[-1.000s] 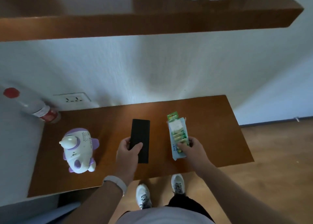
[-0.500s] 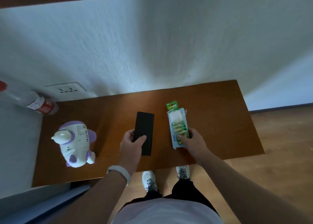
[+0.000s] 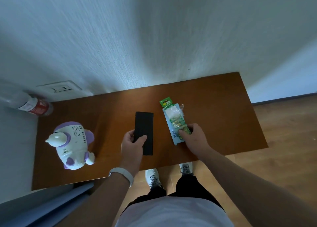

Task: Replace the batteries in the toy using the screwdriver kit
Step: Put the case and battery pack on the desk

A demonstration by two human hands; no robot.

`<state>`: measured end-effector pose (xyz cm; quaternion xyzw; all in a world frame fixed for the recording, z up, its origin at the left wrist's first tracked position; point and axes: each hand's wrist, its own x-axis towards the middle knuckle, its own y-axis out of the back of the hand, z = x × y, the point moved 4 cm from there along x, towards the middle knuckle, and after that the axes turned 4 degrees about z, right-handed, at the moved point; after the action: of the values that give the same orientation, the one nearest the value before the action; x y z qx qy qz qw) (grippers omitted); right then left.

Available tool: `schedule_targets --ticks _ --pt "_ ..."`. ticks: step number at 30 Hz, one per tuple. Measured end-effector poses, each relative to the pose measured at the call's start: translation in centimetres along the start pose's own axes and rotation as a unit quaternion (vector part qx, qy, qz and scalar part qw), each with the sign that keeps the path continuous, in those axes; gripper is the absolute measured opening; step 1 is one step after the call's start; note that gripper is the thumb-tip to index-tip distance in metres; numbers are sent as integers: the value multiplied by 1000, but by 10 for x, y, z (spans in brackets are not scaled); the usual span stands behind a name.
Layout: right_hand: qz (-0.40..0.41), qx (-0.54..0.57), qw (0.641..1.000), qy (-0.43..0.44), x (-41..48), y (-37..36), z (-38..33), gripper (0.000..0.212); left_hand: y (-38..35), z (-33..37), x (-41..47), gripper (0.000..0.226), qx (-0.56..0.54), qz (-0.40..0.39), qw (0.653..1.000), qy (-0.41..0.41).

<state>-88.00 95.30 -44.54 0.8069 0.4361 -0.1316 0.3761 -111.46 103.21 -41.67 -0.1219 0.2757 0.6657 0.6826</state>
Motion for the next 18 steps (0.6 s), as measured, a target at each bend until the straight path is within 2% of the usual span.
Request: schedule_targets --ticks 3,7,11,18 --pt "-4 -21 1000 4 2 -2 1 41 0 1 1 28 -2 2 1000 1" --pt "-2 -64 998 21 5 0 2 35 2 1 3 30 0 5 1000 2" --pt "-10 -31 999 7 8 5 3 29 1 3 3 32 -1 4 1000 3" --pt "-20 75 997 -6 8 17 5 20 -8 17 1 22 -12 -14 1000 -8"
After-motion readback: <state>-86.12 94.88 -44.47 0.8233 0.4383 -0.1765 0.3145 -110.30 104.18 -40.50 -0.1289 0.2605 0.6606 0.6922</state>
